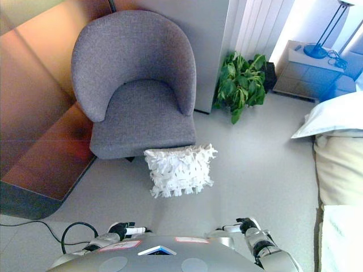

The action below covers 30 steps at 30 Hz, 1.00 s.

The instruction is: Pick up the pillow and put it on the sofa.

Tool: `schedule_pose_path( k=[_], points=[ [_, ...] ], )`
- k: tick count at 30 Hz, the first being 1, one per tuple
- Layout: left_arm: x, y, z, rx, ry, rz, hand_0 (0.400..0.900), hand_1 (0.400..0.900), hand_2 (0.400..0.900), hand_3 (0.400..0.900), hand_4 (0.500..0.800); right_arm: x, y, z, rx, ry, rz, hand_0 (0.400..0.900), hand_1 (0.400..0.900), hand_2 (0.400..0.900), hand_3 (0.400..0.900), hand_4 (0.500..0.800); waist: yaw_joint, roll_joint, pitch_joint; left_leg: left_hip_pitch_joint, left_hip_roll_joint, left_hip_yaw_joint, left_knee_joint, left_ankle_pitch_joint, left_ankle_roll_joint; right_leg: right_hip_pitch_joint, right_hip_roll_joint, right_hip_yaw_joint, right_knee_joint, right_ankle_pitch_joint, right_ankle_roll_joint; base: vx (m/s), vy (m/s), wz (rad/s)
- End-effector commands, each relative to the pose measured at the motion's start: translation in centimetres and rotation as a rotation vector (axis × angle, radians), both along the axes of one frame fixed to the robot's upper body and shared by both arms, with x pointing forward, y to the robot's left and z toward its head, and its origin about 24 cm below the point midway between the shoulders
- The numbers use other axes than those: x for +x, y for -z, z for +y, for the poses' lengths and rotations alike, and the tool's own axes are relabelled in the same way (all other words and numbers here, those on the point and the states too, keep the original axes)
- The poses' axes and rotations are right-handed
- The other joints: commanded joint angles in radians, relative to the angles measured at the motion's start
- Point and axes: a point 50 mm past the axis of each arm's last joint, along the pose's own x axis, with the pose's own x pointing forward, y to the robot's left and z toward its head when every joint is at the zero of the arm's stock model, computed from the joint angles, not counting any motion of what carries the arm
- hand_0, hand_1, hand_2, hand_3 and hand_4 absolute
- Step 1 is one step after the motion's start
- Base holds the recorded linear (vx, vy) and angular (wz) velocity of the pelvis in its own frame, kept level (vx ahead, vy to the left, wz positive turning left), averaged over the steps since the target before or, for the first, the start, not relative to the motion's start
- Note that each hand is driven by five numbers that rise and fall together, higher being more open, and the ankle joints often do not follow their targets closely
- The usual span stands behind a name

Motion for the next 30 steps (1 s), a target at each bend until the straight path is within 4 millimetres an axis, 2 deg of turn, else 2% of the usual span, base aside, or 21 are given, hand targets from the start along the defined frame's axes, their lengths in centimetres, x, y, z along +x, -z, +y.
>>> schedule_pose_path(
  k=[1,4,30],
  points=[
    [1.4,-0.4,0.7,0.076,0.046,-0.012,0.900,0.900,0.900,0.900,0.800,2.7,-0.6,0.0,-0.058,-0.195,-0.057,0.900,0.900,0.900,0.900,0.800,0.000,-0.016,0.060,0.035,-0.117,0.068,-0.004,-0.082,0.123,0.015,0.056,-0.090,0.019,-0.031,-0.040,-0.01,-0.013,0.04],
    [1.8,-0.4,0.7,0.070,0.054,-0.031,0.900,0.900,0.900,0.900,0.800,3.3,-0.7,0.2,-0.053,-0.201,-0.057,0.900,0.900,0.900,0.900,0.800,0.003,-0.018,0.063,0.029,-0.116,0.066,-0.002,-0.079,0.121,0.010,0.055,-0.091,0.021,-0.031,-0.040,-0.02,-0.030,0.07],
    [2.7,-0.5,0.0,0.054,0.102,-0.041,0.900,0.900,0.900,0.900,0.800,3.1,-0.7,0.0,-0.064,-0.139,-0.054,0.900,0.900,0.900,0.900,0.800,-0.002,-0.012,0.083,0.010,-0.096,0.062,0.012,-0.070,0.111,-0.006,0.067,-0.093,0.045,-0.055,-0.057,0.00,-0.024,0.01]
  ],
)
